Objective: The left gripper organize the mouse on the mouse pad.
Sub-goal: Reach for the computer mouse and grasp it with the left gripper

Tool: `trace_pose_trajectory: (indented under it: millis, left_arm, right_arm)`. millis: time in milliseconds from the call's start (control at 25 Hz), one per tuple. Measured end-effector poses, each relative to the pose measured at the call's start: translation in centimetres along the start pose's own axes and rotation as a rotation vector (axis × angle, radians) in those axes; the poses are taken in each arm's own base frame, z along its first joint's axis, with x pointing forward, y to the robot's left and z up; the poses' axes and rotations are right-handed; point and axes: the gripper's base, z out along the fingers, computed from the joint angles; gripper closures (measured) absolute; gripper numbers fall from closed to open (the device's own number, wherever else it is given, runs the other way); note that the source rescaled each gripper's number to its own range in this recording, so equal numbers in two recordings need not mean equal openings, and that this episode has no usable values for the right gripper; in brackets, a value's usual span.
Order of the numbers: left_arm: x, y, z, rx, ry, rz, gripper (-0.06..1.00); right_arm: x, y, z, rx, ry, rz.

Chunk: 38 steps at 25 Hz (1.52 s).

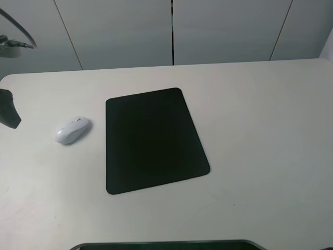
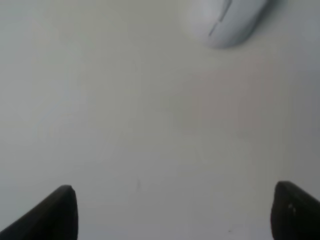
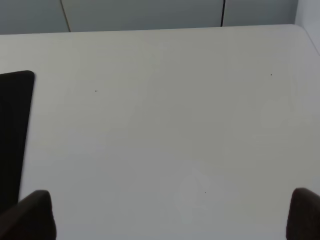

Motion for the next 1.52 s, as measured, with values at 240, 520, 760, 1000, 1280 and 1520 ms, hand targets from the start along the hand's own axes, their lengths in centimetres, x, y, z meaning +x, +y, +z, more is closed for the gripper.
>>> trace_pose_trajectory:
  millis: [240,520,760,1000,1280,1520]
  left_arm:
    - [-2.4,-0.8,3.1,-0.04,0.085,0.159,-0.01]
    - [-3.8,-0.9,6.6,-0.054,0.11,0.217,-0.01]
    - [-5.4,-1.0,8.6,-0.048,0.116,0.224,-0.01]
    - [-6.8,-1.3,10.4,-0.036,0.107,0.224,-0.01]
    - [-7.5,-2.9,11.9,0.027,0.127,0.303,-0.01]
    - [-8.3,-3.3,12.4,0.036,0.118,0.328,-0.01]
  right_arm:
    - [0.0,0.0,0.0,0.0,0.0,0.0]
    - [0.0,0.0,0.0,0.0,0.0,0.0]
    - [0.0,0.0,0.0,0.0,0.0,0.0]
    - [0.0,0.0,0.0,0.0,0.0,0.0]
    - [0.0,0.0,0.0,0.0,0.0,0.0]
    - [0.0,0.0,0.0,0.0,0.0,0.0]
